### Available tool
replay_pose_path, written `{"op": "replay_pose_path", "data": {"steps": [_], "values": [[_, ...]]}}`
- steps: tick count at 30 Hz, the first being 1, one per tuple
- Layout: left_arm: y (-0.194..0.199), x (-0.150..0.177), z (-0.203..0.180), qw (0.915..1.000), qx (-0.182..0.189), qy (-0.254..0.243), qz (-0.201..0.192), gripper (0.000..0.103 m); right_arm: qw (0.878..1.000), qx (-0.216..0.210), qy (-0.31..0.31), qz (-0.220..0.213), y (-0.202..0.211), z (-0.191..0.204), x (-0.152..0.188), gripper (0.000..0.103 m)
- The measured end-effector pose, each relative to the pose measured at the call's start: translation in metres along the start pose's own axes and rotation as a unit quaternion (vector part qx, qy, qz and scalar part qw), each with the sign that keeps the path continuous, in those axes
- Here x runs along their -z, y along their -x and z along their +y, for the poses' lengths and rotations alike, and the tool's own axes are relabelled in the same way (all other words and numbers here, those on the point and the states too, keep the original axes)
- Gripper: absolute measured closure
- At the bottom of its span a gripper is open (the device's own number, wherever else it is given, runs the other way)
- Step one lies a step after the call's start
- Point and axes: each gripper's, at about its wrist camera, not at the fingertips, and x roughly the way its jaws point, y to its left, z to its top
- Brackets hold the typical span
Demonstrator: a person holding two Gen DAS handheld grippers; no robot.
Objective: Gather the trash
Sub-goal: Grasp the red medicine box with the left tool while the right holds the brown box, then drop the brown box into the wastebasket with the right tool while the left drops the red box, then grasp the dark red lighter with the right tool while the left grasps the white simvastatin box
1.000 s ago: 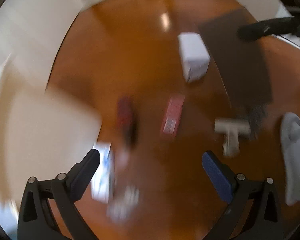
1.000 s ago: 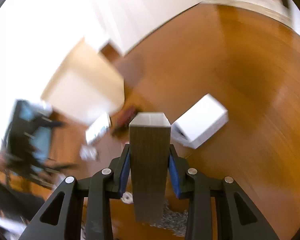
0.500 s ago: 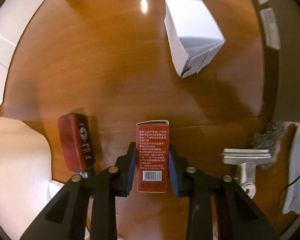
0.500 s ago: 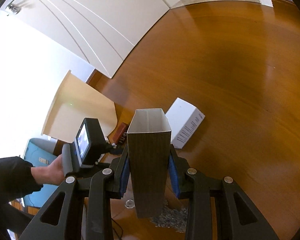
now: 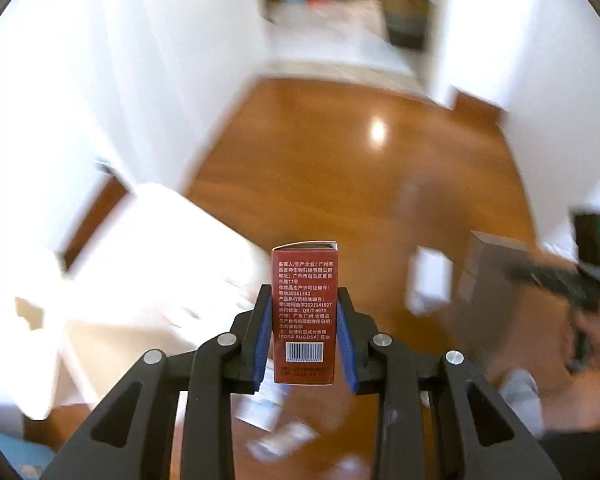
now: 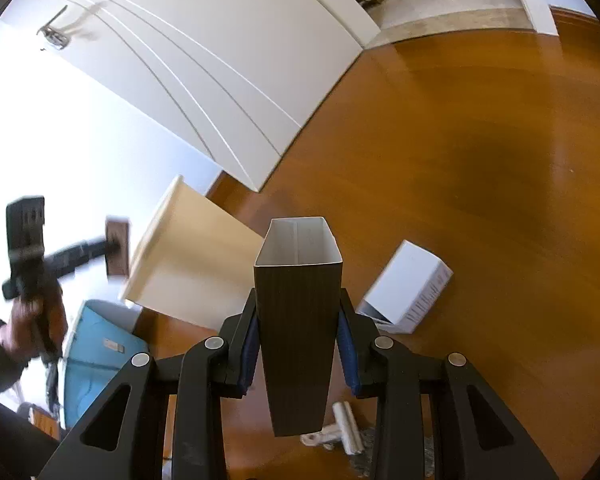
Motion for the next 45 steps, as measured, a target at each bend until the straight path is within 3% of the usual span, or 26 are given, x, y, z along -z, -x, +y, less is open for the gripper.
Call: {"op": "replay_pose_path", "data": {"steps": [3,7,9,10,11,15,19,23,25,27,28,29,30,33,35,38,40,42,45], "values": [[-0.005,-0.011,0.047,0.9977,-0.032,0.059,-0.007,0.075,1.0,-0.011,0.0,-0.007,0.001,0.01,-0.01,0.067],[-0.025,0.006,0.093,0.989,-0.061,0.135,-0.001,0.074,0.999,-0.032,0.026,-0.02,-0.002,0.041,-0.031,0.067],[-0.033,0.016,0.101,0.9852,-0.069,0.157,0.009,0.06,0.998,-0.047,0.044,-0.026,-0.005,0.061,-0.043,0.067],[-0.033,0.02,0.102,0.9849,-0.068,0.158,0.012,0.049,0.997,-0.058,0.05,-0.03,-0.007,0.073,-0.049,0.067],[-0.03,0.025,0.101,0.985,-0.076,0.154,0.014,0.045,0.996,-0.067,0.055,-0.033,-0.009,0.082,-0.054,0.067],[-0.006,0.041,0.104,0.9845,-0.089,0.147,0.037,0.045,0.991,-0.107,0.075,-0.042,-0.019,0.127,-0.073,0.067],[0.031,0.077,0.106,0.9839,-0.126,0.101,0.078,0.045,0.985,-0.145,0.088,-0.042,-0.044,0.177,-0.089,0.067],[0.053,0.112,0.123,0.9753,-0.113,0.171,0.081,0.045,0.977,-0.168,0.121,-0.05,-0.09,0.236,-0.108,0.067],[0.047,0.118,0.132,0.9697,-0.125,0.186,0.097,0.045,0.976,-0.182,0.111,-0.049,-0.12,0.253,-0.115,0.067],[0.046,0.12,0.138,0.9641,-0.114,0.22,0.096,0.045,0.98,-0.157,0.106,-0.052,-0.154,0.264,-0.114,0.061],[0.046,0.118,0.137,0.9655,-0.108,0.218,0.092,0.045,0.982,-0.151,0.102,-0.041,-0.169,0.265,-0.112,0.053],[0.048,0.114,0.134,0.9694,-0.115,0.202,0.079,0.045,0.984,-0.146,0.097,-0.019,-0.186,0.264,-0.11,0.038],[0.051,0.112,0.126,0.9729,-0.12,0.185,0.07,0.045,0.987,-0.136,0.089,0.004,-0.201,0.262,-0.105,0.034],[0.049,0.108,0.107,0.9824,-0.117,0.134,0.056,0.045,0.989,-0.131,0.061,0.039,-0.214,0.244,-0.092,0.034],[0.04,0.111,0.093,0.9863,-0.116,0.101,0.06,0.045,0.99,-0.125,0.054,0.033,-0.2,0.226,-0.086,0.034],[0.017,0.124,0.056,0.9926,-0.107,0.005,0.057,0.045,0.993,-0.112,0.022,0.013,-0.163,0.189,-0.071,0.034],[-0.002,0.136,0.035,0.9926,-0.095,-0.046,0.06,0.045,0.998,-0.061,0.005,-0.005,-0.142,0.156,-0.057,0.033],[-0.022,0.147,0.021,0.99,-0.081,-0.072,0.091,0.045,1.0,0.01,0.003,0.006,-0.145,0.126,-0.05,0.032],[-0.032,0.153,0.011,0.9884,-0.069,-0.089,0.102,0.045,0.991,0.107,-0.041,0.075,-0.184,0.088,-0.029,0.032]]}}
